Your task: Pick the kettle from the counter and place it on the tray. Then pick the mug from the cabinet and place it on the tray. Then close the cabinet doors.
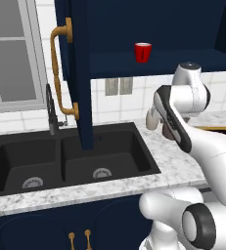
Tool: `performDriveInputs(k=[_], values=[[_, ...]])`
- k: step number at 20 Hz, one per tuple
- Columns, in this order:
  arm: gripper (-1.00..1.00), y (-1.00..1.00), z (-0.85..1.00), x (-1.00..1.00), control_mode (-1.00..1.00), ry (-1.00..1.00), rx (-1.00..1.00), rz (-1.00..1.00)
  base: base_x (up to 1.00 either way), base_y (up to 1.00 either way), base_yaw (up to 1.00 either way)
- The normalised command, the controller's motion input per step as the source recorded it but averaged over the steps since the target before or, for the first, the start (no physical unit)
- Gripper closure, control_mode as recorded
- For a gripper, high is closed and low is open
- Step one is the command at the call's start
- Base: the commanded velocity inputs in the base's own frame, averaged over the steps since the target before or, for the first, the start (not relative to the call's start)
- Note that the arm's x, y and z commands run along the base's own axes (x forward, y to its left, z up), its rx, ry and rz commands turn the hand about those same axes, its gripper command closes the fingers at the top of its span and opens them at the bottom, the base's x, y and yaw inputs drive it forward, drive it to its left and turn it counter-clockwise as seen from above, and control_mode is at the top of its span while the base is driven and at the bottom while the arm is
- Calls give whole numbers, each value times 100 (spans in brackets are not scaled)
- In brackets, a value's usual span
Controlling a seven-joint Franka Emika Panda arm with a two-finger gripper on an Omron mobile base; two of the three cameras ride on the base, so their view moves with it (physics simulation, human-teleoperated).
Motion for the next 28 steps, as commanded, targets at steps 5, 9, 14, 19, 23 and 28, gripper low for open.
performDriveInputs(k=[5, 9, 14, 19, 23, 28], values=[[-100, -91, -22, 52, -100, 2, -1, -42, 0, 0, 0], [-100, -54, -11, 80, -100, 1, 2, -50, 0, 0, 0], [-100, -38, -14, 49, -100, -8, 16, -51, 0, 0, 0], [-100, -3, -7, 6, -100, -1, 2, -3, 0, 0, 0], [-100, -13, -34, 55, -100, -18, 0, -6, 0, 0, 0], [-100, -7, -36, 65, -100, -36, 0, -6, 0, 0, 0]])
